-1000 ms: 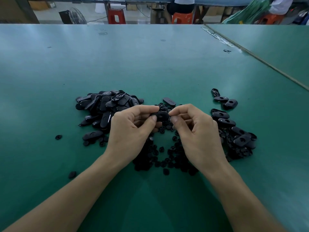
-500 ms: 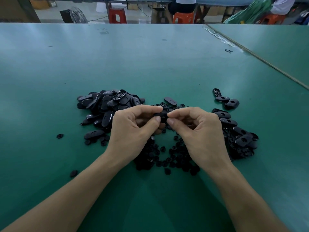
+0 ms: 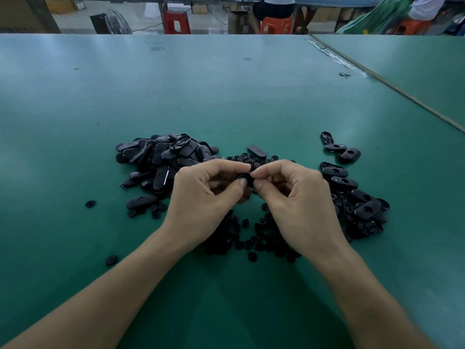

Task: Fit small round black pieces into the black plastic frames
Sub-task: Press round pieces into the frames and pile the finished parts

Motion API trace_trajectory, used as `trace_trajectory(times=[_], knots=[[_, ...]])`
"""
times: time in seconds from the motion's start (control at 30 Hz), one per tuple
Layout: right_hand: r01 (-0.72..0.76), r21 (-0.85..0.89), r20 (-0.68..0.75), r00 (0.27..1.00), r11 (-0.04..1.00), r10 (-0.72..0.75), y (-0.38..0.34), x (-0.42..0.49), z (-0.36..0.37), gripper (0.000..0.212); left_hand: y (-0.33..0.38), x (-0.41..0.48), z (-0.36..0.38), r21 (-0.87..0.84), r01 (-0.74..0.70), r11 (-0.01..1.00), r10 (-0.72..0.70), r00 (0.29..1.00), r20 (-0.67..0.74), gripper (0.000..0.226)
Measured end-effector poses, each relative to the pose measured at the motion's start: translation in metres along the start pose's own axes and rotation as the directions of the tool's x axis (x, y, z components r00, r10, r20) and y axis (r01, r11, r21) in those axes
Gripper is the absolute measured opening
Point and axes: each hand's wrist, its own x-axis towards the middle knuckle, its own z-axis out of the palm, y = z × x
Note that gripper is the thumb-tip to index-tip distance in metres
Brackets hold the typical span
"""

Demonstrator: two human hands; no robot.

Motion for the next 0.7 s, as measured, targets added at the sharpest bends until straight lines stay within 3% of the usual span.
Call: trace_trajectory(times=[0.3,0.7], knots=[[-0.014,-0.025,0.005,1.000,1.000,0.014,-0.0010,0.0006,-0.0015,0.020,-0.0002,-0.0004,0.0008,0.033,-0.025,0.999,0.024,0.999,0.027,0.022],[0.019,-0.138,-0.105,0.994,0.990,-0.034,-0.0054,-0.0026,0.0065,0.032,-0.0037,-0.0007,0.0024,0.192,-0.090,0.977,0.093,0.996,-0.006,0.026]])
